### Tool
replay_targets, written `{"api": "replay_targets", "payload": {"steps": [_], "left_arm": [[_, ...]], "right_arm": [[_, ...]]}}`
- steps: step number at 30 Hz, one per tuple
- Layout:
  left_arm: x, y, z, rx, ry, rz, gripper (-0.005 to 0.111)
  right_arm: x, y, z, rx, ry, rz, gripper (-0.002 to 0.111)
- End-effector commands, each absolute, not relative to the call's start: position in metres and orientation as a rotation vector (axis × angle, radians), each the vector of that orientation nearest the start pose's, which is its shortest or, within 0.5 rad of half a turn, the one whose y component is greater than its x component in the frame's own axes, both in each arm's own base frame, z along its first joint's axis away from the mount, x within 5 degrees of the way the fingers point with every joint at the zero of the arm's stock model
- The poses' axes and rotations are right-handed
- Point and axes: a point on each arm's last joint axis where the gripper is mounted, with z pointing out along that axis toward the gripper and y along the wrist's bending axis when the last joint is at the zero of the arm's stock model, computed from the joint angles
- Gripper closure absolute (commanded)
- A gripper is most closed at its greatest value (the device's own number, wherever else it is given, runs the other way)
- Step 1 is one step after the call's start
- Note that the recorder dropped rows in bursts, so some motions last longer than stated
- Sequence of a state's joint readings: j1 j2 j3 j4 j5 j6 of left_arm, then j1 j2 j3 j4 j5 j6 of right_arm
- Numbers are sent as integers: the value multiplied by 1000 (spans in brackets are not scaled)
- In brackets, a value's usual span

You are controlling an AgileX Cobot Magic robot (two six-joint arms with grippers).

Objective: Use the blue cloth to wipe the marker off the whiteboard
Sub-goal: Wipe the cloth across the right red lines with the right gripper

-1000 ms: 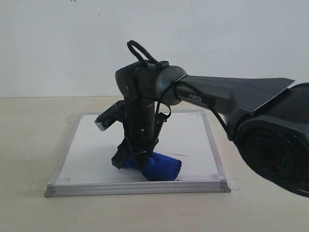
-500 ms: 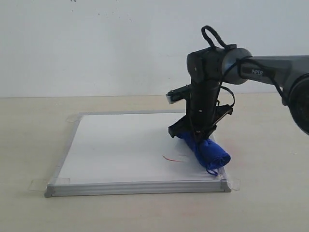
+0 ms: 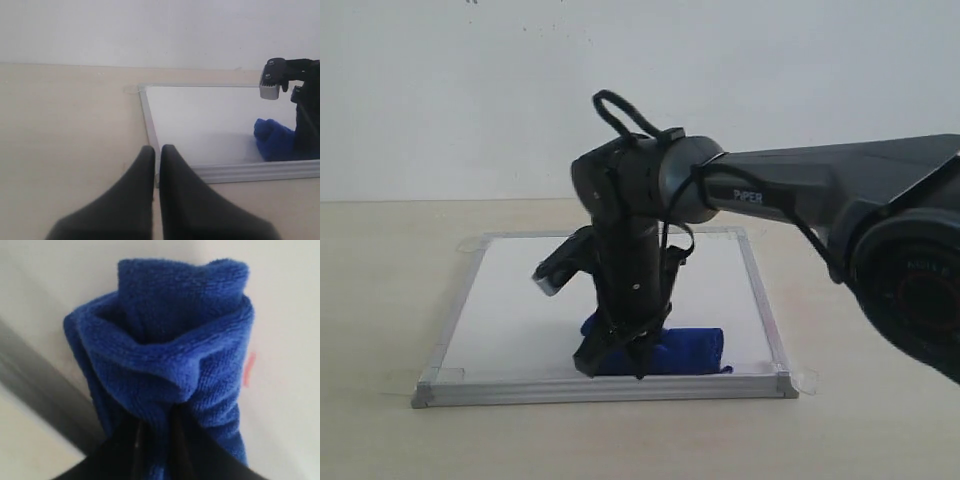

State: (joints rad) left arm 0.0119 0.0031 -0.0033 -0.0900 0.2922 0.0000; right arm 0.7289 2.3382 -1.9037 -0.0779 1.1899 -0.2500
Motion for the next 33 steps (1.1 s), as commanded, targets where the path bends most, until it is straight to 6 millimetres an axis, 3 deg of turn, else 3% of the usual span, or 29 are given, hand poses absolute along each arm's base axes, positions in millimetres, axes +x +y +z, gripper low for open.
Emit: {"api": "replay_targets", "payload": {"steps": [1,6,10,15,18,22,25,29,33], "left_arm": [[55,-2,187,-66,1771,-78,103],[55,-2,187,-66,1771,-78,103],[55,-2,187,-66,1771,-78,103],[55,-2,187,-66,1771,-78,103],[55,-2,187,-66,1771,-78,103],[55,-2,187,-66,1771,-78,103],[55,-2,187,-66,1771,-78,103],[55,-2,187,-66,1771,-78,103],[55,-2,187,-66,1771,-78,103]], "right_arm": [[341,325,144,-1555,2664,-31,109],[365,294,144,-1441,2694,-328,109],[396,252,147,-1216,2746,-522,109],[425,201,149,-850,2853,-571,109],[427,195,150,-788,2888,-516,109],[418,213,149,-823,2895,-457,109],[405,237,147,-920,2893,-340,109],[388,284,146,-1098,2742,-106,109],[370,315,147,-1364,2558,-104,109]]}}
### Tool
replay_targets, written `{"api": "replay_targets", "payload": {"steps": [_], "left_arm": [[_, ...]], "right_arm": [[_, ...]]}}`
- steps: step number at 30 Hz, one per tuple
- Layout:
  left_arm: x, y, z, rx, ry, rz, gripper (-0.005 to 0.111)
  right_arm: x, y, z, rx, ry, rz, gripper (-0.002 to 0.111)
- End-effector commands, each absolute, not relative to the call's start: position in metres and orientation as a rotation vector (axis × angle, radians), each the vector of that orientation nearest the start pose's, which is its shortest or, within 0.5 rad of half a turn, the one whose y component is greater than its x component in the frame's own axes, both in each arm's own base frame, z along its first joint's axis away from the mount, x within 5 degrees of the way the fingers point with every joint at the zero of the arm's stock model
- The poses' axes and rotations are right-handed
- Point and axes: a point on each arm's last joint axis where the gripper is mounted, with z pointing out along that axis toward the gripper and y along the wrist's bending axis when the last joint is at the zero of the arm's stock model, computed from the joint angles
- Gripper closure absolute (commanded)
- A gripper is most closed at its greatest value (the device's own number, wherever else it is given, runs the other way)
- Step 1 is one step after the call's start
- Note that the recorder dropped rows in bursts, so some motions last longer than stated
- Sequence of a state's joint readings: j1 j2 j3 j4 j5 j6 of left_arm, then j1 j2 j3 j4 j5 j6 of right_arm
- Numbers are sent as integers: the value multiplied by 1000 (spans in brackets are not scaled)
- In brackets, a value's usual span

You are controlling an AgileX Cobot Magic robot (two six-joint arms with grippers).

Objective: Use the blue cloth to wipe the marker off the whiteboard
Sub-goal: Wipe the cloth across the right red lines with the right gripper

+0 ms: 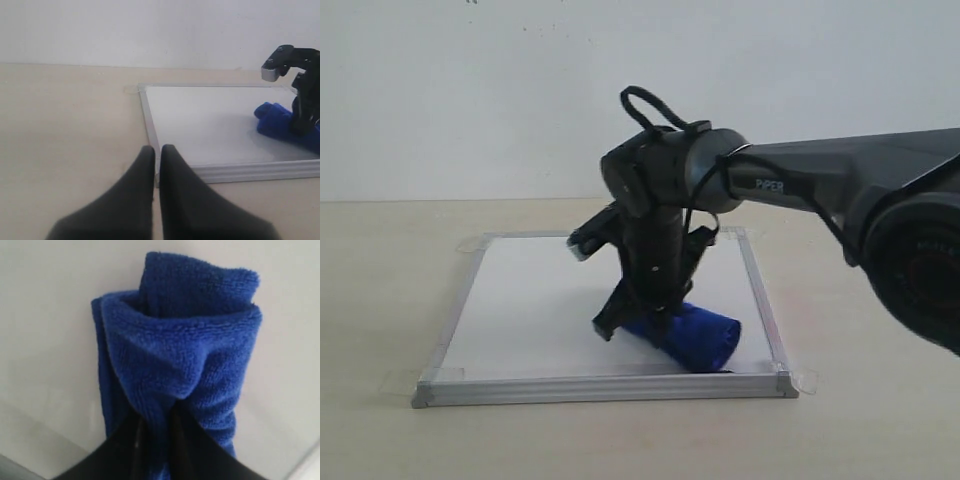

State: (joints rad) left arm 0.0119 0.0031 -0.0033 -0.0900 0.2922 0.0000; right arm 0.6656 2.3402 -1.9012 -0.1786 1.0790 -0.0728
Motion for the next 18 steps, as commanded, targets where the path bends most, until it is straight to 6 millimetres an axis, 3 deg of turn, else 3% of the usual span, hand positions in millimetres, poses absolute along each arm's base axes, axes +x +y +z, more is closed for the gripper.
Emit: {"api": "replay_targets", "payload": {"steps": [1,6,11,15,18], "left_arm": [[55,-2,187,-66,1771,-78,103],[55,-2,187,-66,1771,-78,103],[55,-2,187,-66,1771,-78,103],[55,-2,187,-66,1771,-78,103],[55,-2,187,-66,1771,-78,103]], "right_arm": [[369,316,147,-1388,2535,-132,109],[382,300,141,-1391,2514,-376,109],[408,253,133,-1119,2639,-670,109],[418,227,134,-918,2741,-727,109],[413,233,132,-941,2772,-654,109]]}}
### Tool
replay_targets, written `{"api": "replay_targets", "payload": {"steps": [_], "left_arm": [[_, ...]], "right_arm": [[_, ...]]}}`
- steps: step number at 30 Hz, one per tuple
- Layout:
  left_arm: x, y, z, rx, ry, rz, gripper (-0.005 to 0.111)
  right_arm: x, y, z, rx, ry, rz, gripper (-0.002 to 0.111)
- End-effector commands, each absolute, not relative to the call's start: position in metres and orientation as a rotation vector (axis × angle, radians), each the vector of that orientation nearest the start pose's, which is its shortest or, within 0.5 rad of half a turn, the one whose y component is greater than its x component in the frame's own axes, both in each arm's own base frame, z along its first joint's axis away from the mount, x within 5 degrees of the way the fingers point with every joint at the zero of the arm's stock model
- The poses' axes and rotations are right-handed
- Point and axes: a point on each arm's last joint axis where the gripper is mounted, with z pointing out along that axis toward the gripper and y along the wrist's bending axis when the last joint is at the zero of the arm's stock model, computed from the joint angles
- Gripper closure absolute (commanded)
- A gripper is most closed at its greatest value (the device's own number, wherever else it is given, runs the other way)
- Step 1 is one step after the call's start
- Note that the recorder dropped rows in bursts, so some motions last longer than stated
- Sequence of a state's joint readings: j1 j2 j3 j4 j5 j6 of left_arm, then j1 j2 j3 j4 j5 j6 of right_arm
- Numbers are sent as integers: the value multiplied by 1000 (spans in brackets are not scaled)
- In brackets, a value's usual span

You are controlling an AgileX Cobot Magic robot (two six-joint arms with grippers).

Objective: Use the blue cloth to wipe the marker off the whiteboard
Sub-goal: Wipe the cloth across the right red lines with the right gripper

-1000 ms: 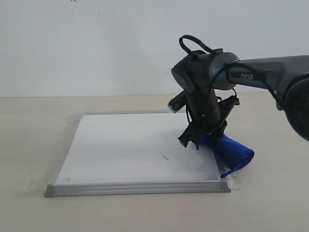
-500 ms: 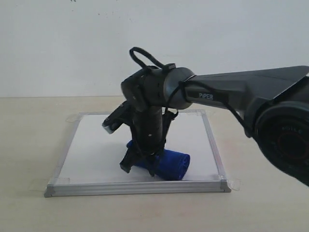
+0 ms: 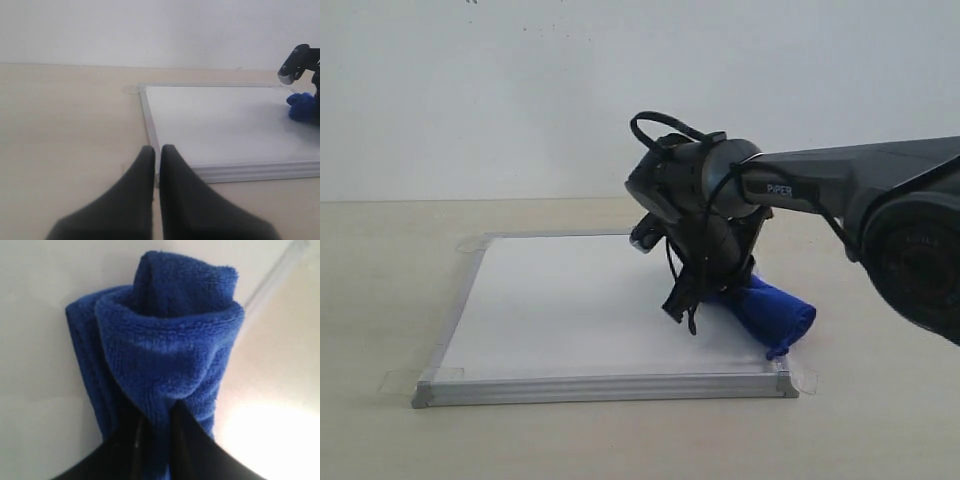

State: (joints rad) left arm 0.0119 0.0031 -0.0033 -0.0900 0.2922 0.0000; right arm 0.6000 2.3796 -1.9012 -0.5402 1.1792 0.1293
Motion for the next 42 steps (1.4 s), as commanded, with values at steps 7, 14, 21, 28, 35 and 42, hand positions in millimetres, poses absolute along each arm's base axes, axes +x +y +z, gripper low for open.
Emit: {"api": "replay_targets", "payload": {"steps": [7,14,21,28,35,42], "left_arm": [[55,-2,187,-66,1771,-78,103],[55,-2,187,-66,1771,-78,103],[55,-2,187,-66,1771,-78,103],[55,-2,187,-66,1771,-78,103],[55,-2,187,-66,1771,-78,103],[55,-2,187,-66,1771,-78,103]], "right_arm": [[380,302,126,-1363,2579,-278,109],[373,332,130,-1477,2330,-300,109],[411,272,133,-1142,2512,-530,109],[401,269,130,-1085,2660,-502,109],[364,339,129,-1424,2386,-270,109],[398,292,129,-1062,2585,-320,109]]}}
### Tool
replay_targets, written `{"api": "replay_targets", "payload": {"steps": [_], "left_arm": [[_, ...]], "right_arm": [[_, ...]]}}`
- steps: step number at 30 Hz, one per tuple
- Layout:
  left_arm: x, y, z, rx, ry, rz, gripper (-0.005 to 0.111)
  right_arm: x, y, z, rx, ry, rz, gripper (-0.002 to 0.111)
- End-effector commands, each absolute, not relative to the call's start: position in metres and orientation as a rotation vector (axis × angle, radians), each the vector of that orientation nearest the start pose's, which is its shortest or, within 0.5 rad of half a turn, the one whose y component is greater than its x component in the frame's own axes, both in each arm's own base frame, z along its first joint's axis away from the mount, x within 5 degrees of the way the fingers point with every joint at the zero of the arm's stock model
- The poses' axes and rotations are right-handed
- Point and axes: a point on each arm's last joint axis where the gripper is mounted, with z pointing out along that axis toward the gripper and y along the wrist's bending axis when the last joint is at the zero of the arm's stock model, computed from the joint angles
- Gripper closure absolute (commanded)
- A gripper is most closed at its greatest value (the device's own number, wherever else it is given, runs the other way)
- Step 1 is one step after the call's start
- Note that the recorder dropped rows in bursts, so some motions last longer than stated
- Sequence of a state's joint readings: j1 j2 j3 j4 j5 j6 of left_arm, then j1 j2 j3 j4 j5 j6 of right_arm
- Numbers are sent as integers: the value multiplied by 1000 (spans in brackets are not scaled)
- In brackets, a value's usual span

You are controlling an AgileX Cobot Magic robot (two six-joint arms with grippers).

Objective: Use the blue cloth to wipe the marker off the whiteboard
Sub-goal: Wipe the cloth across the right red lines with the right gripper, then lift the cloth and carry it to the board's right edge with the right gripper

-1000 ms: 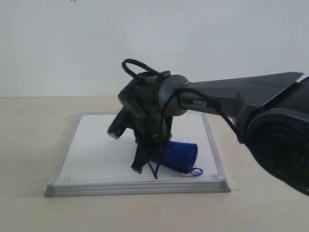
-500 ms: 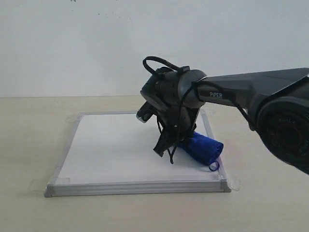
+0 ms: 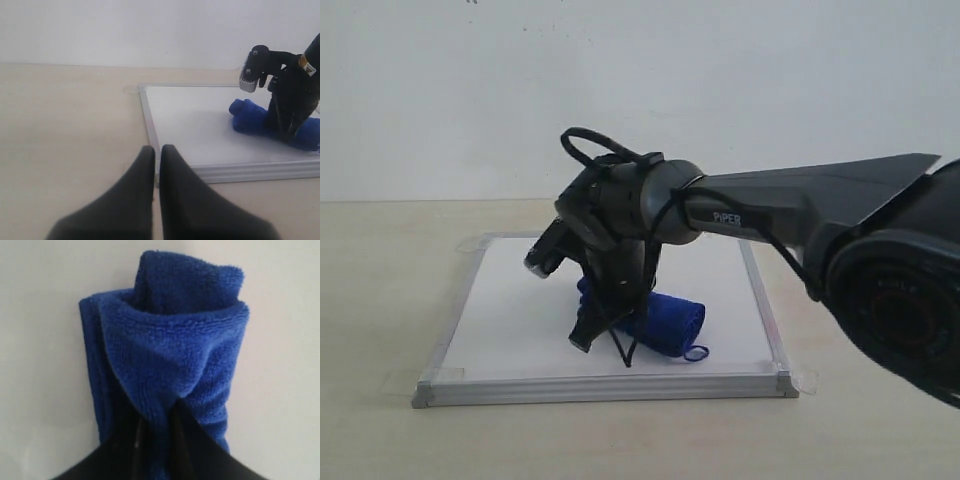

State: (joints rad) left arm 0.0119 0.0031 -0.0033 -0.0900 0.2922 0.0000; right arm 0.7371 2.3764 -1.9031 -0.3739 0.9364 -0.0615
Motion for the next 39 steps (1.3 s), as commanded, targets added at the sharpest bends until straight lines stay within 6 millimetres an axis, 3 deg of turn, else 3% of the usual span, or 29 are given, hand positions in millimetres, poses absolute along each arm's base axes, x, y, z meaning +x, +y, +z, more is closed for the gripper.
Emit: {"api": "replay_targets", "payload": {"steps": [1,3,7,10,15,24,29,39], "left_arm": [[55,-2,187,-66,1771,-78,103],[55,-2,187,-66,1771,-78,103],[55,-2,187,-66,1771,-78,103],[55,-2,187,-66,1771,-78,103],[55,-2,187,-66,1771,-78,103],[55,-2,187,-66,1771,-78,103],[55,-2,187,-66,1771,-78,103],[55,-2,187,-66,1771,-78,103]], "right_arm": [[398,293,129,-1017,2596,-290,109],[390,318,133,-1000,2588,-33,109],[374,359,155,-1208,2426,328,109],[375,369,172,-1229,2342,357,109],[377,365,188,-1278,2344,268,109],[392,335,206,-1237,2397,-32,109],[404,299,226,-1138,2489,-174,109],[430,221,256,-865,2630,-197,109]]}}
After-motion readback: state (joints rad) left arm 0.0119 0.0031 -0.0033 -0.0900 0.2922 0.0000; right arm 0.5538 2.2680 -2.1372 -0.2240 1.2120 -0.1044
